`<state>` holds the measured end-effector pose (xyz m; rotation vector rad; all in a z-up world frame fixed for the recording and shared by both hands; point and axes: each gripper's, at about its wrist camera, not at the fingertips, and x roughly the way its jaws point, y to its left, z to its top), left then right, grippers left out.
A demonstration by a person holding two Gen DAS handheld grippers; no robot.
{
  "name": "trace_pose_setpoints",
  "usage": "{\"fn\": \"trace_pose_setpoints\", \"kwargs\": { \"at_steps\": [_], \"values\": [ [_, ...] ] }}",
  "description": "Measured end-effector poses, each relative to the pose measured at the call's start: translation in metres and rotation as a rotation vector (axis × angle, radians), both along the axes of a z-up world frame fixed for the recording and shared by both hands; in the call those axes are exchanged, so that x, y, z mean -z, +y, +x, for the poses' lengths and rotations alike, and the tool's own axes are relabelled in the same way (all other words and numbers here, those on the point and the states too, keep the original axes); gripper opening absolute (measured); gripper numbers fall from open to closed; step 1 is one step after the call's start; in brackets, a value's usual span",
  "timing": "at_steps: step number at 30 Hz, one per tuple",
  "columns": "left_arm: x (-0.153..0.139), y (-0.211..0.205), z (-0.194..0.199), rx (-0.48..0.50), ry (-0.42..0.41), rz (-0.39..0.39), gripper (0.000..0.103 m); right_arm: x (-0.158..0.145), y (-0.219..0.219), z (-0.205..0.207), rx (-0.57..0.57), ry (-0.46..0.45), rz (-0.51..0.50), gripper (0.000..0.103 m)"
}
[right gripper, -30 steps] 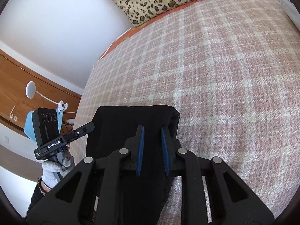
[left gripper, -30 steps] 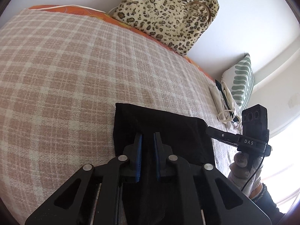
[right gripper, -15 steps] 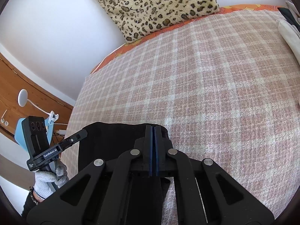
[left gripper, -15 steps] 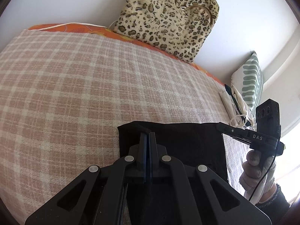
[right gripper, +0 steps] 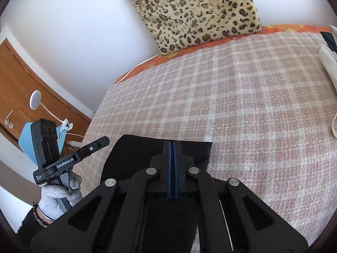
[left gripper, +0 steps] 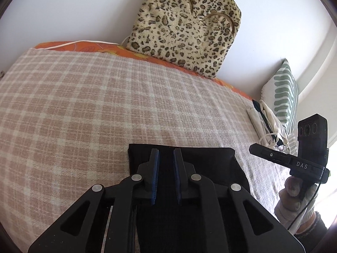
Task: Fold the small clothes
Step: 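Close both tools on the edge of the black bundle and lift it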
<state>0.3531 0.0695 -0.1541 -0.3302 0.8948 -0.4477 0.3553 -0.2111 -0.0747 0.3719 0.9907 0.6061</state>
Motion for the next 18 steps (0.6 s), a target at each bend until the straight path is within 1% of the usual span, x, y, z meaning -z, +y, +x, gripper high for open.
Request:
{"fn": "trace_pose_setpoints", "kwargs": {
  "at_steps": [3,5,7,10,12,14,16,17,18],
  "values": [
    [0.003,-0.015,-0.003,0.055,0.030,-0.033,0.012,0.002,0.023,-0.008,-0.078,0.004,-0.030,0.003],
    [0.003,-0.023,-0.011,0.092,0.038,-0.041,0.012,0.002,0.033,-0.017,-0.123,-0.001,-0.060,0.003],
    [0.002,-0.029,-0.022,0.138,0.040,-0.046,0.012,0.003,0.036,-0.025,-0.149,-0.008,-0.084,0.003],
    [0.004,-0.038,-0.043,0.219,0.057,-0.061,0.012,0.006,0.032,-0.038,-0.173,-0.001,-0.087,0.003],
    [0.008,-0.045,-0.056,0.273,0.064,-0.026,0.012,0.011,0.029,-0.043,-0.187,0.006,-0.088,0.003],
    [0.017,-0.049,-0.067,0.314,0.093,-0.003,0.012,0.019,0.028,-0.046,-0.184,0.017,-0.111,0.003],
    [0.028,-0.051,-0.077,0.341,0.121,0.046,0.012,0.028,0.026,-0.045,-0.172,0.029,-0.143,0.003],
    [0.033,-0.051,-0.081,0.355,0.124,0.072,0.012,0.032,0.025,-0.042,-0.160,0.037,-0.157,0.003],
    [0.033,-0.049,-0.086,0.359,0.101,0.074,0.012,0.035,0.022,-0.039,-0.142,0.047,-0.163,0.003]
  ]
}}
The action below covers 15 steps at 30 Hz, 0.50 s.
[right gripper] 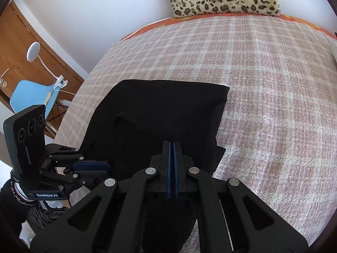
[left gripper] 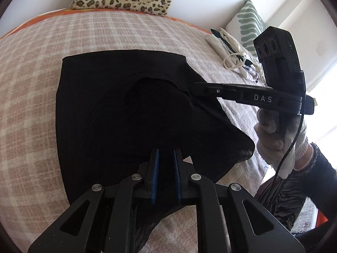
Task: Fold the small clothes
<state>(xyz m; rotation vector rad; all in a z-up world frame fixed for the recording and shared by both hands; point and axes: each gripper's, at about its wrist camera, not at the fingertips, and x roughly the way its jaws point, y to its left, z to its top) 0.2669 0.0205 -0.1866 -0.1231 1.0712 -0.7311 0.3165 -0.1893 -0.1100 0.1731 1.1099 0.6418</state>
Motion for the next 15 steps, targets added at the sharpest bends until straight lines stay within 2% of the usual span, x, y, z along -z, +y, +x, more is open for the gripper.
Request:
{"fn": "trace_pose_setpoints", "kwargs": {
  "at_steps": [4,7,8,9,11,13,15],
  "values": [
    [-0.006,0.009,-0.009,-0.011,-0.011,0.023,0.012,-0.006,-0.023,0.012,0.069,0.017,0.047,0.004],
    [-0.016,0.022,-0.014,-0.050,-0.019,-0.025,0.012,-0.015,-0.036,0.020,0.093,0.021,0.123,0.005],
    [-0.020,0.027,-0.015,-0.068,-0.020,-0.038,0.012,-0.016,-0.038,0.023,0.096,0.027,0.152,0.010],
    [-0.023,0.032,-0.016,-0.085,-0.021,-0.053,0.016,-0.016,-0.039,0.026,0.100,0.037,0.169,0.020],
    [-0.031,0.042,-0.018,-0.122,-0.025,-0.079,0.019,-0.012,-0.042,0.033,0.123,0.055,0.189,0.028],
    [-0.036,0.055,-0.020,-0.172,-0.030,-0.091,0.032,-0.009,-0.041,0.039,0.143,0.059,0.166,0.030],
    [-0.038,0.070,-0.023,-0.244,-0.012,-0.109,0.047,-0.005,-0.039,0.047,0.150,0.067,0.145,0.051]
  ]
}}
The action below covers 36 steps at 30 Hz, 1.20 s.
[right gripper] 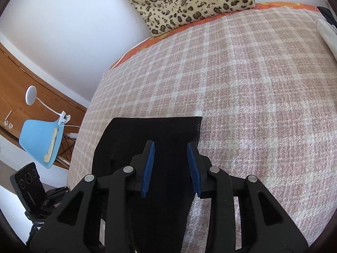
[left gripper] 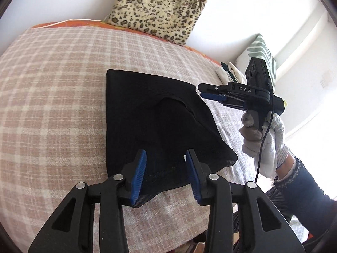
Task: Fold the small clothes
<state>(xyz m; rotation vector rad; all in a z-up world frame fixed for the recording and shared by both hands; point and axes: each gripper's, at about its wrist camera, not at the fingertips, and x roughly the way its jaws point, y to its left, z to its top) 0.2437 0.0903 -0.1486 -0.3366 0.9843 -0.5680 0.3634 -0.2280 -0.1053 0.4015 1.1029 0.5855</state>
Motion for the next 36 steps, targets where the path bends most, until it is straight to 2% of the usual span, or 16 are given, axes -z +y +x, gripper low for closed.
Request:
{"fn": "trace_pose_setpoints", "kwargs": {
  "at_steps": [1,3,7,13,20,23,27,33,36],
  "values": [
    [0.002,0.009,-0.001,-0.034,0.018,-0.025,0.052,0.002,0.000,0.002,0.009,0.001,-0.002,0.055],
    [0.008,0.027,-0.003,-0.101,0.066,-0.084,0.056,0.004,-0.002,0.007,0.027,0.006,0.021,0.061],
    [0.033,0.053,-0.005,-0.198,0.178,-0.200,0.056,0.013,-0.009,0.014,0.054,0.044,0.077,0.061],
    [0.042,0.065,-0.014,-0.226,0.230,-0.267,0.056,0.024,-0.012,0.017,0.069,0.075,0.119,0.061],
    [0.039,0.045,-0.010,-0.190,0.188,-0.132,0.056,0.026,-0.005,0.016,0.043,0.065,0.113,0.061],
    [0.036,0.034,-0.010,-0.191,0.159,-0.037,0.056,0.026,-0.006,0.016,0.040,0.056,0.110,0.061],
    [0.028,0.016,-0.011,-0.142,0.096,0.100,0.056,0.029,-0.010,0.018,0.046,0.057,0.124,0.061],
    [0.028,0.006,-0.016,-0.104,0.073,0.162,0.056,0.031,-0.012,0.020,0.047,0.043,0.131,0.061],
    [0.027,0.005,-0.017,-0.098,0.073,0.166,0.056,0.031,-0.011,0.021,0.045,0.034,0.130,0.061]
  ]
}}
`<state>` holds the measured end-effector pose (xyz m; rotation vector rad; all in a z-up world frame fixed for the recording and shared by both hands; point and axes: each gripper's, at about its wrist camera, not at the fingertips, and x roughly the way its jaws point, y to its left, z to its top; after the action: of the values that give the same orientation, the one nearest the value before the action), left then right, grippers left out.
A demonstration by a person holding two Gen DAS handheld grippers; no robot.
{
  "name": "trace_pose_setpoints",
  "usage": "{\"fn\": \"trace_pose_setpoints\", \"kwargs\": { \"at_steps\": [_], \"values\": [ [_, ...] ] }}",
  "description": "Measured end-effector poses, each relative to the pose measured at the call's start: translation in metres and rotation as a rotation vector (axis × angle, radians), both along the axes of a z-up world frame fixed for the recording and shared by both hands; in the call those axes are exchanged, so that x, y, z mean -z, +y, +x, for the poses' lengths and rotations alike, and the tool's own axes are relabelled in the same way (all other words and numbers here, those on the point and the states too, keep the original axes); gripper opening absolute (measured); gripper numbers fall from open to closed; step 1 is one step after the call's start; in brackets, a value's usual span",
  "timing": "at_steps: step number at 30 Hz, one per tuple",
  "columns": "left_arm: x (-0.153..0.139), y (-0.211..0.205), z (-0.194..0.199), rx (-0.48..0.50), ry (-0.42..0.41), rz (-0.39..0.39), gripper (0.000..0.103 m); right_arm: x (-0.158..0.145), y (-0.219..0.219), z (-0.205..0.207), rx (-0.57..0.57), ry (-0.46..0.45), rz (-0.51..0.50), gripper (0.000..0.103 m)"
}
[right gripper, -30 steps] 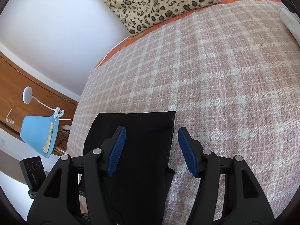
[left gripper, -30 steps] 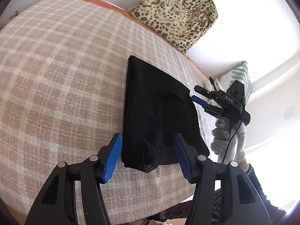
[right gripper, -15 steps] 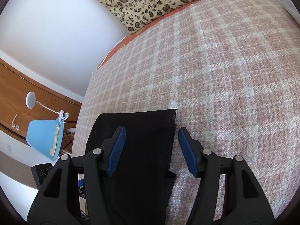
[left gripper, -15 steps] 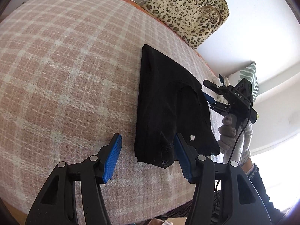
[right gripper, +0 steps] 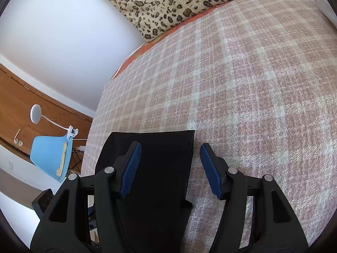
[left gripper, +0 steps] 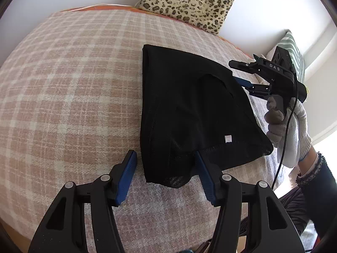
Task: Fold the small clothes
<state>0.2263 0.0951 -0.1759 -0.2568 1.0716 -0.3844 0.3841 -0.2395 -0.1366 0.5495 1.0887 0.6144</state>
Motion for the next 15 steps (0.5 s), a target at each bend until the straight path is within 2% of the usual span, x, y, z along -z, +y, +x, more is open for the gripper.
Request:
{"fn": "trace_pose_setpoints", "kwargs": {
  "at_steps": [4,7,11,15],
  "values": [
    [0.000,0.001,-0.002,0.003,-0.001,-0.001,0.056,0.001,0.000,0.001,0.006,-0.011,0.007,0.061],
    [-0.001,0.003,-0.002,0.000,-0.001,-0.013,0.056,0.002,0.002,0.002,-0.008,-0.027,0.018,0.068],
    [0.000,0.012,-0.001,-0.028,0.024,-0.091,0.056,-0.002,0.003,0.005,-0.010,-0.040,-0.011,0.069],
    [0.002,0.019,-0.003,-0.049,0.042,-0.146,0.056,-0.001,-0.002,0.008,-0.014,-0.024,0.002,0.069]
  ]
}}
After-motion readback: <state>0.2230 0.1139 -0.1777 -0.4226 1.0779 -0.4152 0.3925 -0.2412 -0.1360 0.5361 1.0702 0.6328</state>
